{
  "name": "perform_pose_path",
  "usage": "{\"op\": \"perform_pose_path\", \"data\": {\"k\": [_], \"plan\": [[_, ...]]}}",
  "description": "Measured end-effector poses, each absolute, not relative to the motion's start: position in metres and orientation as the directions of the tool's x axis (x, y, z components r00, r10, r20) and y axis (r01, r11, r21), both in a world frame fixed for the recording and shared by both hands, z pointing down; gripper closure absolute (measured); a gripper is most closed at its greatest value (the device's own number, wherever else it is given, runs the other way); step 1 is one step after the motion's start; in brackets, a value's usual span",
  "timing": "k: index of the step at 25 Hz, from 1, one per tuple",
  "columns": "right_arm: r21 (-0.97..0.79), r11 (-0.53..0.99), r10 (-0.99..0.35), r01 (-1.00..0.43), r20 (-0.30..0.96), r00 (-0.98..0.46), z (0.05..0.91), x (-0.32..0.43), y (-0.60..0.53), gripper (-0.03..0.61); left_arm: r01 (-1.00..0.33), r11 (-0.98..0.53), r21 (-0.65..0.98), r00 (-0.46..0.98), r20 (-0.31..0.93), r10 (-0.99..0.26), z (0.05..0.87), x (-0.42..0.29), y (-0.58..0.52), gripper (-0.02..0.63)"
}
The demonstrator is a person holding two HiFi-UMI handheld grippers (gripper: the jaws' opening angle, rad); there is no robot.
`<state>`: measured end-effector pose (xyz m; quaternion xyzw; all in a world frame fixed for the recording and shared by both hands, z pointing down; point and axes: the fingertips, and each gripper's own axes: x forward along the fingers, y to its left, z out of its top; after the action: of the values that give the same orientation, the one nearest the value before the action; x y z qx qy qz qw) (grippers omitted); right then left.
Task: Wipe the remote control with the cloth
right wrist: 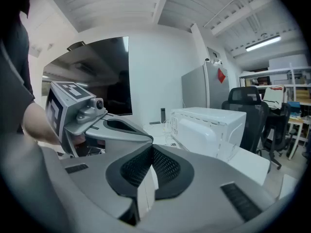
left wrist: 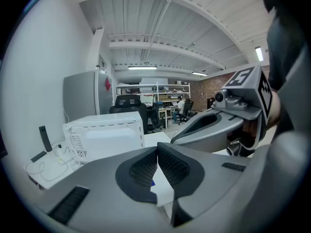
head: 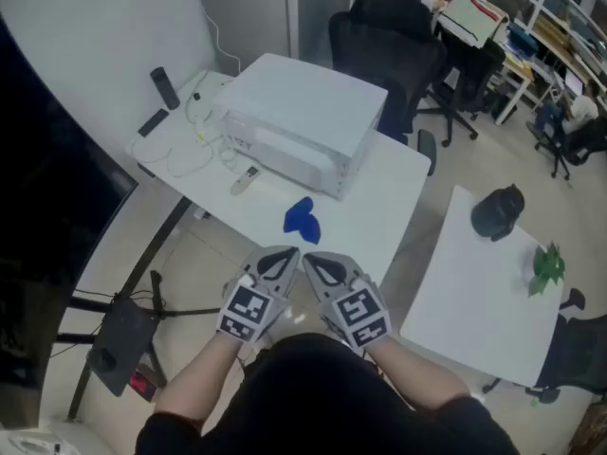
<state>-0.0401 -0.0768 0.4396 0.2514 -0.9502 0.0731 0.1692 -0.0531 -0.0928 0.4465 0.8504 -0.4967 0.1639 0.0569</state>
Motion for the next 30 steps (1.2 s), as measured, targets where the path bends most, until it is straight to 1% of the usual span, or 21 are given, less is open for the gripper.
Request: {"op": "perform_pose_path", "data": {"k": [6,11,12,15,23,26,30], "plan": [[-0.066,0.883,-0.408,-0.465,0.381,-0.83,0.447,-0.028,-0.082,0.569,-0.879,-0.471,-0.075,0.417,0.357,-0.836,0.457,-0.044,-0.101,0.609],[-0.089,0.885,-0.386,-0.456,0.404,-0.829,0.457,-0.035,-0.094,0.569,-0.897,-0.433,-0.088,0.369,0.388,-0.845,0.476,-0.076,-0.124,0.606],[-0.092,0.883,-0.387,-0.459,0.408,-0.827,0.459,-0.038,-0.097,0.569,-0.901,-0.425,-0.093,0.358,0.396,-0.845,0.481,-0.086,-0.132,0.595],[-0.101,0.872,-0.397,-0.479,0.426,-0.813,0.467,-0.05,-0.112,0.569,-0.908,-0.407,-0.098,0.331,0.426,-0.842,0.499,-0.124,-0.159,0.512],[-0.135,0.806,-0.451,-0.576,0.489,-0.746,0.496,-0.101,-0.162,0.569,-0.908,-0.394,-0.143,0.26,0.547,-0.796,0.579,-0.239,-0.259,0.331],[-0.152,0.78,-0.466,-0.607,0.507,-0.725,0.505,-0.111,-0.175,0.569,-0.903,-0.408,-0.132,0.257,0.595,-0.762,0.615,-0.262,-0.291,0.304],[-0.168,0.765,-0.467,-0.622,0.521,-0.715,0.521,-0.118,-0.187,0.569,-0.898,-0.427,-0.101,0.269,0.642,-0.718,0.656,-0.278,-0.321,0.304]]}}
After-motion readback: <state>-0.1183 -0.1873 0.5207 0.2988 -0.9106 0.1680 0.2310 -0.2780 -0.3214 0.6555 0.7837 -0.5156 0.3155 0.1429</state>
